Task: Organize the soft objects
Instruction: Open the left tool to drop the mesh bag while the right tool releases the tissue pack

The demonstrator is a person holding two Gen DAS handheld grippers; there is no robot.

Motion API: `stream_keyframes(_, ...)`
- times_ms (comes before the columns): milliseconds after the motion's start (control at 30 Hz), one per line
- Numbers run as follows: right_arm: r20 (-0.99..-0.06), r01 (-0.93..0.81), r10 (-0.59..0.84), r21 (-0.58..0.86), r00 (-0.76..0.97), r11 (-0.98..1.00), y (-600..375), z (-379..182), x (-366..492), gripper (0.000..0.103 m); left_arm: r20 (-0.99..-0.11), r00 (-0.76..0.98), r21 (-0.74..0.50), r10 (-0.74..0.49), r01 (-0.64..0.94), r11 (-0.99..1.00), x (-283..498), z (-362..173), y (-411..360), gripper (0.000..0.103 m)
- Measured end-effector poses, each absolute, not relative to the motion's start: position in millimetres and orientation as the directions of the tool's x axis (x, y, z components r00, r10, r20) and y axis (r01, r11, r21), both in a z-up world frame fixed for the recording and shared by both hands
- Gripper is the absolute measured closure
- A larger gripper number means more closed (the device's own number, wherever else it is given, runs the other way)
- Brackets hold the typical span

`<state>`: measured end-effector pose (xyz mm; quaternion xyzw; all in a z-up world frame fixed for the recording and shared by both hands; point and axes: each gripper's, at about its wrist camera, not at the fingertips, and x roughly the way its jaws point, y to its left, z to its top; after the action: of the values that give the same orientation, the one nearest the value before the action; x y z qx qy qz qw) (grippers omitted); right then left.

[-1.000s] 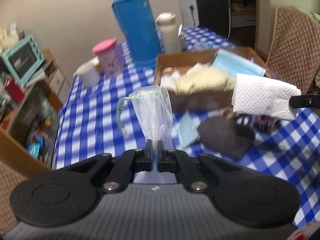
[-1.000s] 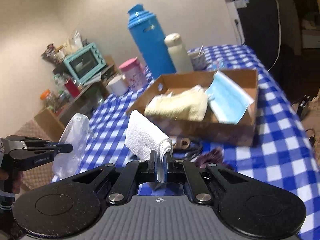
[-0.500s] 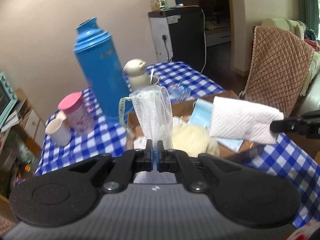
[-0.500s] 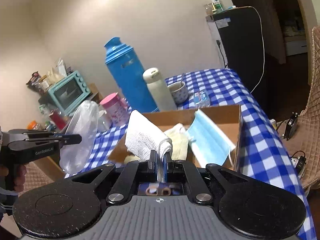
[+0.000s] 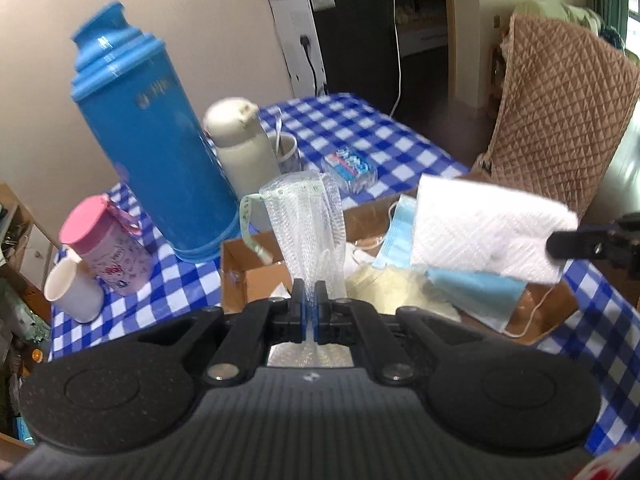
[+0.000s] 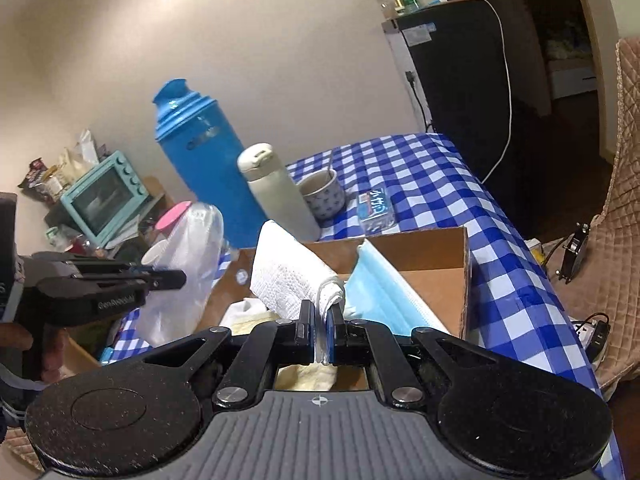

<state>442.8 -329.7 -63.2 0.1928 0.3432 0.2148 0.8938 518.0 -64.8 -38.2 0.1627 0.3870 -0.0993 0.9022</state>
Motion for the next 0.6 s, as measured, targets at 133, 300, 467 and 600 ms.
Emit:
stream_keyframes(133, -0.544, -0.233, 0.507, 0.494, 0.669, 0.838, -329.2, -71.4, 456.3, 0.097, -0.767, 0.64, 0.22, -0.039, 0.319, 0.922, 538.1, -61.8, -66.8, 0.088)
stream_keyframes(300, -0.563, -0.219, 0.499, 0.491, 0.659, 0.843, -326.8, -80.3, 466.0, 0.097, -0.784, 0.62, 0.223, -0.018, 0.31, 0.924, 548.5, -79.6, -61.1, 0.071)
stream_keyframes(467, -0.571, -0.213, 0.499, 0.494, 0.652, 0.843, -323.2, -85.9, 473.3, 0.097, -0.785, 0.62, 0.201, -0.021, 0.286, 0.937, 550.3, -79.7, -47.7, 0.071)
stream_keyframes(600, -0.573, -0.215, 0.503, 0.496, 0.648, 0.841, -318.2, -86.8, 478.7, 0.097, -0.776, 0.631, 0.193, -0.016, 0.262, 0.946, 551.2, -72.9, -39.1, 0.07)
